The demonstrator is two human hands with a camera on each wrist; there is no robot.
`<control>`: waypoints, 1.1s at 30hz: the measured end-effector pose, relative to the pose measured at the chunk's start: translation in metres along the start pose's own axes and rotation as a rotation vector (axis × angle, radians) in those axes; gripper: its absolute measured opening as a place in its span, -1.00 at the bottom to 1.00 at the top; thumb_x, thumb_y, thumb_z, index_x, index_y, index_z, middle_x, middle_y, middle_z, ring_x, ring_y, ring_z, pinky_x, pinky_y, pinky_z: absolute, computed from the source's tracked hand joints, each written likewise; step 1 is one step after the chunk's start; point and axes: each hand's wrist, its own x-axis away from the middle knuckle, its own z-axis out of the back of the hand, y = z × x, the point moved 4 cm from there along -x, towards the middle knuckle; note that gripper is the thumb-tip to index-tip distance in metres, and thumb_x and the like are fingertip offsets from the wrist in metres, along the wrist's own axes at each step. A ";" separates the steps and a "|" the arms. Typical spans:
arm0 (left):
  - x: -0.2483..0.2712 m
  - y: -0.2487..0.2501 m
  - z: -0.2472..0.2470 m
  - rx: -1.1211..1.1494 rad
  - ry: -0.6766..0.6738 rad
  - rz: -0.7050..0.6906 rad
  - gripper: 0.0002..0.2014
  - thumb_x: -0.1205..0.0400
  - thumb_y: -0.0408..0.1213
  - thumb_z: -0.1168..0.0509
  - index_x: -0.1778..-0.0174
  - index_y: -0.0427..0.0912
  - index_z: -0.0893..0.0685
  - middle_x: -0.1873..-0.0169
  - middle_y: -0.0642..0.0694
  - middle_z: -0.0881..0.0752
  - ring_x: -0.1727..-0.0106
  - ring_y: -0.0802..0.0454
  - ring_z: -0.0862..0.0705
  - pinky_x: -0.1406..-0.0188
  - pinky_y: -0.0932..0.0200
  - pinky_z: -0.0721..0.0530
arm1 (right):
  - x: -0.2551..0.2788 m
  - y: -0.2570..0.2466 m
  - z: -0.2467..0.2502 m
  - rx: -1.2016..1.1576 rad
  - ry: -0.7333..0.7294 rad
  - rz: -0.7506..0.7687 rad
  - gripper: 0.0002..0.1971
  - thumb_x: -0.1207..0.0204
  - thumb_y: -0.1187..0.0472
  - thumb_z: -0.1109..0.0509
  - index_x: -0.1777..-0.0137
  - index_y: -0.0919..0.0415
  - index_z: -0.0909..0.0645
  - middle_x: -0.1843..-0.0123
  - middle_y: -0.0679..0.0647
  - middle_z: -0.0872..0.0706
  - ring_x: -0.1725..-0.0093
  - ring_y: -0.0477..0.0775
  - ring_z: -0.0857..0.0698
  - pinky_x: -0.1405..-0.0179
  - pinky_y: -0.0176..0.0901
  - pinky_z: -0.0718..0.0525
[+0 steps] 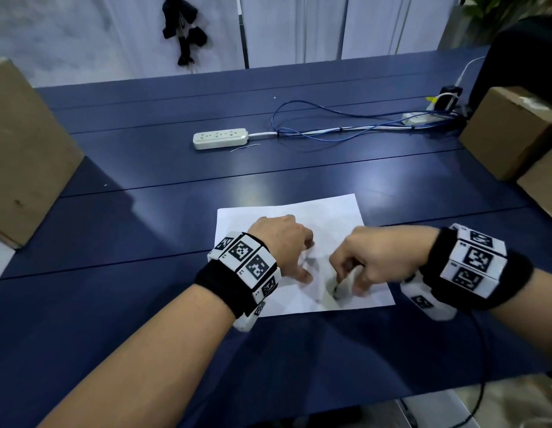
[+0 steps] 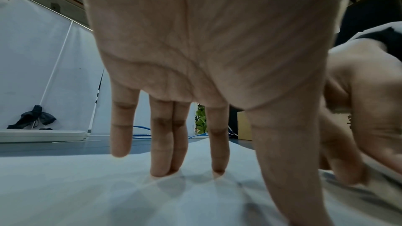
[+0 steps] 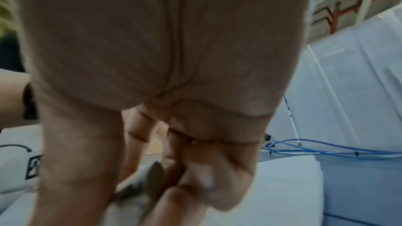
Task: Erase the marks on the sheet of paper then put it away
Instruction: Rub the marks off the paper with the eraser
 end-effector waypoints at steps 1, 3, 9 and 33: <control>-0.001 0.000 0.000 -0.001 0.001 0.000 -0.34 -0.39 0.32 -0.45 -0.40 0.18 -0.56 -0.18 0.01 -0.55 -0.18 -0.02 -0.62 -0.08 0.06 -0.50 | -0.002 0.002 0.004 0.022 0.043 -0.019 -0.79 -0.31 0.11 -0.58 0.07 -0.01 -0.69 0.29 -0.08 -0.67 0.29 -0.14 -0.57 0.25 -0.19 -0.58; 0.000 0.001 0.001 0.001 0.004 0.002 -0.35 -0.39 0.31 -0.46 -0.37 0.17 -0.58 -0.14 0.01 -0.56 -0.15 -0.02 -0.62 -0.06 0.08 -0.51 | -0.014 0.016 0.022 0.093 0.211 -0.103 -0.79 -0.35 0.06 -0.55 0.03 -0.04 -0.66 0.33 -0.14 -0.57 0.20 -0.05 -0.57 0.20 -0.16 -0.56; 0.000 -0.001 0.001 -0.008 0.010 0.001 -0.34 -0.38 0.33 -0.45 -0.38 0.18 -0.57 -0.11 0.01 -0.55 -0.13 -0.02 -0.61 -0.03 0.08 -0.49 | -0.012 0.025 0.028 0.110 0.289 -0.116 -0.79 -0.37 0.08 -0.51 0.24 -0.09 -0.48 0.34 -0.13 -0.58 0.17 0.01 -0.59 0.15 -0.09 -0.65; 0.001 0.001 0.002 -0.024 -0.004 0.002 -0.38 -0.41 0.31 -0.44 -0.37 0.18 -0.57 -0.10 0.03 -0.53 -0.15 -0.01 -0.60 -0.07 0.07 -0.48 | -0.014 0.036 0.034 0.079 0.355 -0.177 -0.85 -0.42 0.01 -0.47 0.17 -0.07 -0.53 0.29 -0.15 -0.59 0.07 0.08 -0.60 0.09 -0.04 -0.66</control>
